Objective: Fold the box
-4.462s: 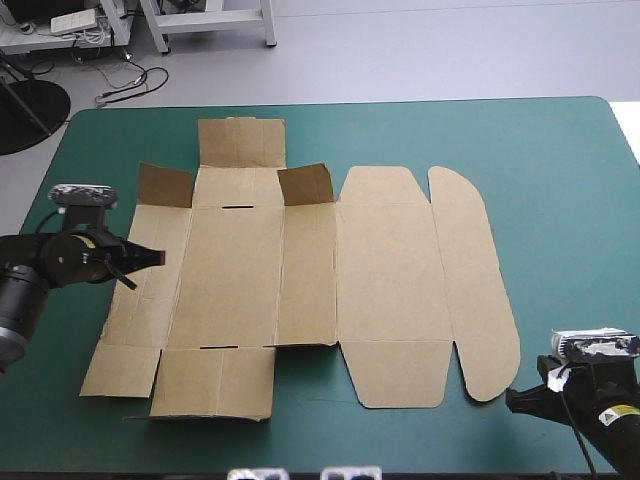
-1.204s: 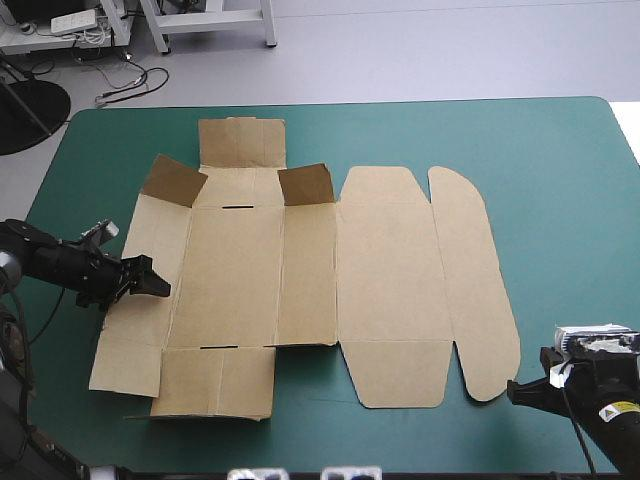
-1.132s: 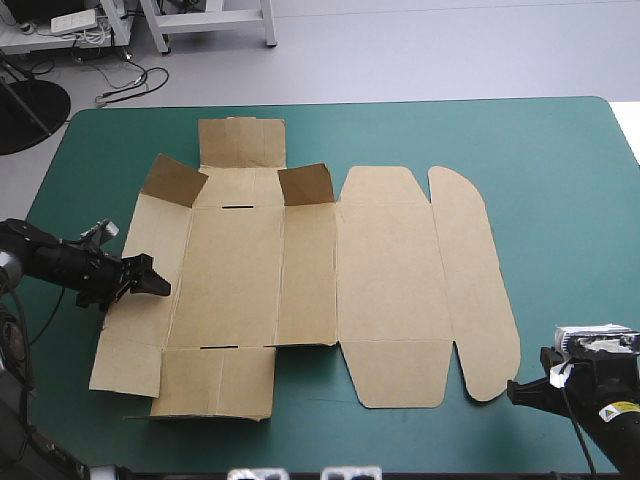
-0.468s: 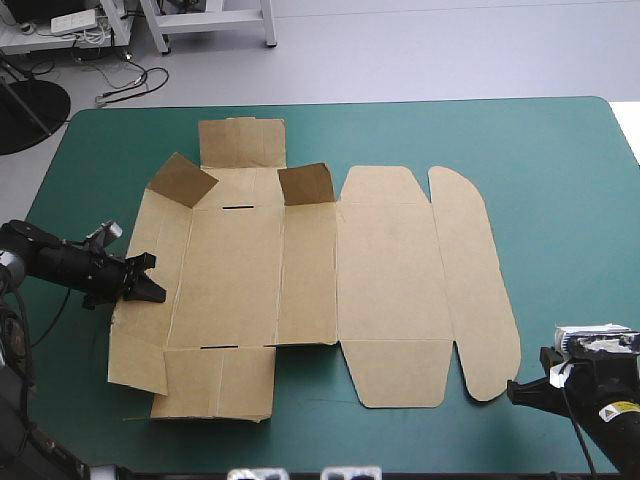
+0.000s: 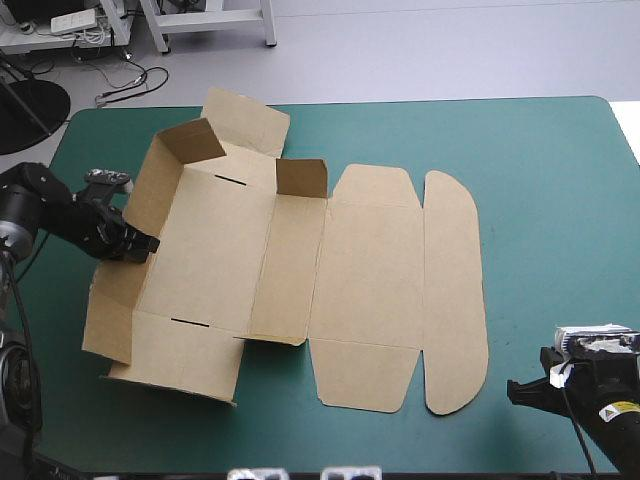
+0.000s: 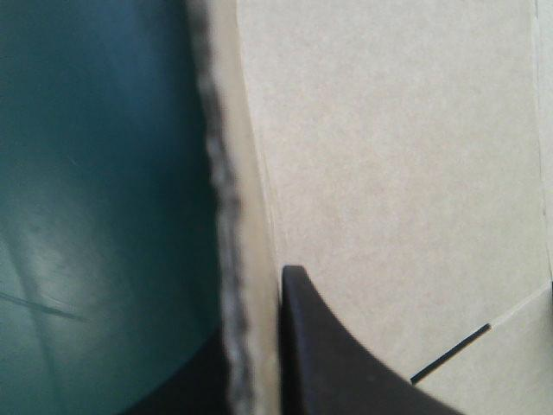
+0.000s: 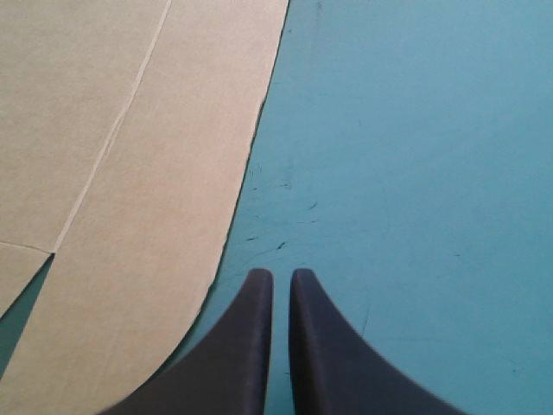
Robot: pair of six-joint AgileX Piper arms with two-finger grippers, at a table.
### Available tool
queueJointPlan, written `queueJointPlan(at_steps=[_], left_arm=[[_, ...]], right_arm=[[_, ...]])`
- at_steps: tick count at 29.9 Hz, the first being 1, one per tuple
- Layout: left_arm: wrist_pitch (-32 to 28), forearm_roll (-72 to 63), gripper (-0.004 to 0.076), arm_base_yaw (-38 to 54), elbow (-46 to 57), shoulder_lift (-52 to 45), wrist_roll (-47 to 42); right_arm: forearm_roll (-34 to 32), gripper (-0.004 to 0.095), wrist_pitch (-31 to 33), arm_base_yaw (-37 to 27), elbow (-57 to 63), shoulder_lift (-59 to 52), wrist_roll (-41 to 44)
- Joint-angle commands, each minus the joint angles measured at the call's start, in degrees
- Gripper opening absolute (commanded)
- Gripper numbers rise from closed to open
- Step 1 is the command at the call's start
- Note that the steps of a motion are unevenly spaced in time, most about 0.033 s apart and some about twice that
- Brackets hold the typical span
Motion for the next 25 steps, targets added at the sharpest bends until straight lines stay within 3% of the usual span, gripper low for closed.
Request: queueJointPlan(at_steps=[1, 10, 18, 25], left_arm=[[3.02, 5.10, -0.0009, -6.05, -6.62, -3.52, 0.28], [-5.69, 19.47, -0.0009, -21.85, -15.86, -3.52, 4.14], [-18.32, 33.57, -0.0010, -35.03, -16.16, -3.52, 8.19], [-25.24, 37.61, -0.0009, -44.75, -16.16, -3.52, 10.18]], right_arm=[[1.05, 0.0065, -3.27, 0.07, -1.60, 0.48, -0.52], [1.05, 0.0065, -3.27, 0.07, -1.60, 0.48, -0.52], [1.05, 0.0065, -3.27, 0.07, -1.60, 0.48, -0.52], [1.05, 0.0065, -3.27, 0.07, -1.60, 0.48, -0.52]])
